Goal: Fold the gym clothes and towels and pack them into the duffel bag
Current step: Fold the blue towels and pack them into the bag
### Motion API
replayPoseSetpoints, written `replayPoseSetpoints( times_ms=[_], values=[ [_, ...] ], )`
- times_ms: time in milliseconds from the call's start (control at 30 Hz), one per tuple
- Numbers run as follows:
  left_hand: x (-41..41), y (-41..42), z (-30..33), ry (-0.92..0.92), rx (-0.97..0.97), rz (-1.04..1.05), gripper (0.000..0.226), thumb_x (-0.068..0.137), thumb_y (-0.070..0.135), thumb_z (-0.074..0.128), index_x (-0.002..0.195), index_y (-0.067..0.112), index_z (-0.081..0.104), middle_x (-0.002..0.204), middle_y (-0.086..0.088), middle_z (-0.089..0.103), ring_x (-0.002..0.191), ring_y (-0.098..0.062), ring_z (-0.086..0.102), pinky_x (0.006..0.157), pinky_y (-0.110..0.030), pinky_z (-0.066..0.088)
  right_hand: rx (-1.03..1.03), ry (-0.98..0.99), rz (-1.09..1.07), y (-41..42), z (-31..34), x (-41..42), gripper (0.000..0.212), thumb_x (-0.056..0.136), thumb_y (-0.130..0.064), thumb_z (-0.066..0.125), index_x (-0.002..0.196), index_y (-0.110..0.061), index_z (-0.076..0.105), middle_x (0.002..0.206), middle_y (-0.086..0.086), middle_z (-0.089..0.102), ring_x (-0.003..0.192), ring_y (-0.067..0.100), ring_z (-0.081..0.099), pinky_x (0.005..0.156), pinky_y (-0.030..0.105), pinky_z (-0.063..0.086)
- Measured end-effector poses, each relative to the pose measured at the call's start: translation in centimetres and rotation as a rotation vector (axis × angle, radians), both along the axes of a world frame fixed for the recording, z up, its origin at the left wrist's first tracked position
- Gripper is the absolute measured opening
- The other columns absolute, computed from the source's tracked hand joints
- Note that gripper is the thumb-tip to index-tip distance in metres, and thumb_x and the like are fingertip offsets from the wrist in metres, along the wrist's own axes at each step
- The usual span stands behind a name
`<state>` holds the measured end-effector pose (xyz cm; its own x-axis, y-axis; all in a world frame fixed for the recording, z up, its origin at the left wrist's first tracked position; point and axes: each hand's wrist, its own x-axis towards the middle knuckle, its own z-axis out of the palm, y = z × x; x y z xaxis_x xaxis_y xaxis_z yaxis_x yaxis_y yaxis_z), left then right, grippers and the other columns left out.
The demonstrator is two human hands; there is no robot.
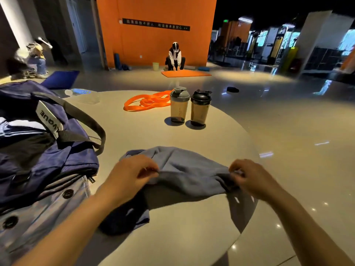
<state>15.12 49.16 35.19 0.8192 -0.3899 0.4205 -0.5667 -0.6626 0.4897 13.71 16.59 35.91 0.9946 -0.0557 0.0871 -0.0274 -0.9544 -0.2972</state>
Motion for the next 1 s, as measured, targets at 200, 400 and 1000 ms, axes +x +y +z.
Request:
replayPoseSetpoints(
  times_ms=[200,400,1000],
  values=[
    [-4.0,-4.7,-3.4,-0.114,0.070,-0.131,0.015,0.089,0.040,0.051,0.101,0.033,0.057,0.090,0.009,0.064,0.074,-0.009,0.061,0.056,-0.029,0.054,0.245,0.009,0.489,9.3,-3.7,-3.9,0.042,0.089,-0.039,0.063,0.128,-0.035,0.048,0.127,-0.019,0.046,0.112,0.002,0.045,0.096,0.017,0.039],
    [-6.1,-0.2,-4.9,-0.074,0.144,0.144,0.041,0.082,0.055,0.051,0.104,0.024,0.067,0.102,0.006,0.064,0.089,-0.014,0.062,0.073,-0.035,0.054,0.245,-0.136,0.400,8.9,-6.1,-3.7,0.018,0.095,-0.025,0.057,0.110,-0.026,0.065,0.106,-0.015,0.060,0.091,0.005,0.052,0.076,0.016,0.042],
    [-9.3,3.9,-1.1,0.019,-0.446,0.382,0.018,0.084,0.010,0.068,0.096,0.023,0.068,0.093,0.012,0.066,0.088,-0.001,0.061,0.071,-0.009,0.048,0.022,-0.229,0.564,14.3,-6.0,-1.4,0.020,0.086,-0.029,0.053,0.099,-0.020,0.065,0.088,0.001,0.063,0.073,0.024,0.059,0.059,0.039,0.050]
  ],
)
